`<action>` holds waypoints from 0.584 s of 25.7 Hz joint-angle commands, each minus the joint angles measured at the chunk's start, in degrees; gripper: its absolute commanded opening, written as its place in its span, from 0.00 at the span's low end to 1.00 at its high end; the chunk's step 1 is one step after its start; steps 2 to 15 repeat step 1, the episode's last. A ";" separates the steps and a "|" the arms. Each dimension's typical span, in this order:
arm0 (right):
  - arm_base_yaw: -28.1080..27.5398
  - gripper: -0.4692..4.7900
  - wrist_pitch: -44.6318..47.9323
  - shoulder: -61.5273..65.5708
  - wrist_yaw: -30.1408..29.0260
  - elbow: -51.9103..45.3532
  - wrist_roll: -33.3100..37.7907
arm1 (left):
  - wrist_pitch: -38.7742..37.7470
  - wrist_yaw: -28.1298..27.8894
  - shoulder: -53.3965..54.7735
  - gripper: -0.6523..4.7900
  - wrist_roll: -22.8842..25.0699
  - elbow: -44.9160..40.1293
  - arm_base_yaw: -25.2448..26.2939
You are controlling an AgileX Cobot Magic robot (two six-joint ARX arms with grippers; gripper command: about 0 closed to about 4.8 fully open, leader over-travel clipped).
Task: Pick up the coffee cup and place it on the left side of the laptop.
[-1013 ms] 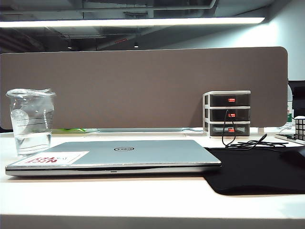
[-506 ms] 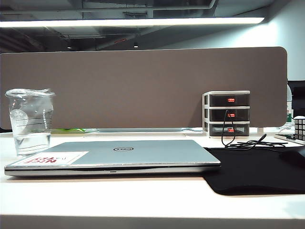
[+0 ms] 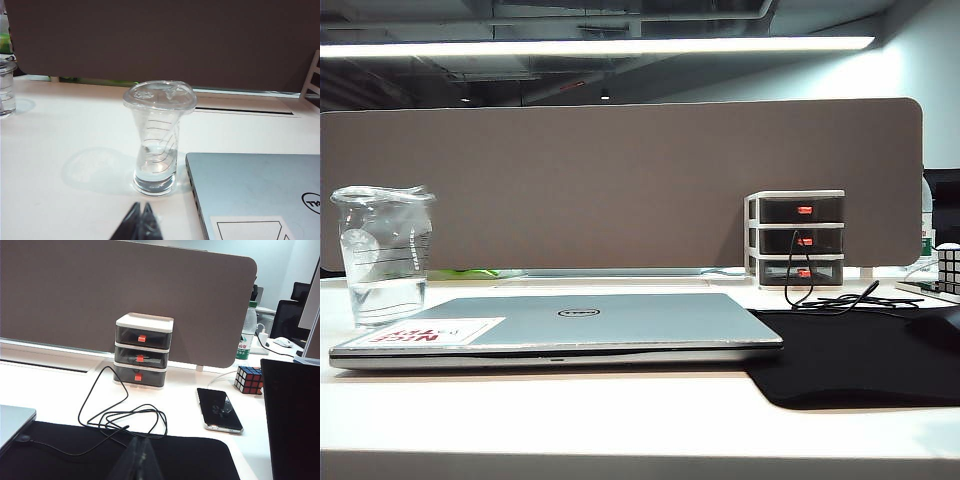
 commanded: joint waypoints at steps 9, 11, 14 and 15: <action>0.04 0.09 0.61 -0.02 0.28 -0.35 -0.13 | 0.72 -0.07 0.02 0.11 0.07 0.33 0.02; 0.04 0.09 0.61 -0.02 0.28 -0.35 -0.13 | 0.72 -0.07 0.02 0.11 0.07 0.33 0.02; 0.04 0.09 0.61 -0.02 0.28 -0.35 -0.13 | 0.72 -0.07 0.02 0.11 0.07 0.33 0.02; 0.04 0.09 0.61 -0.02 0.28 -0.35 -0.13 | 0.72 -0.07 0.02 0.11 0.07 0.33 0.02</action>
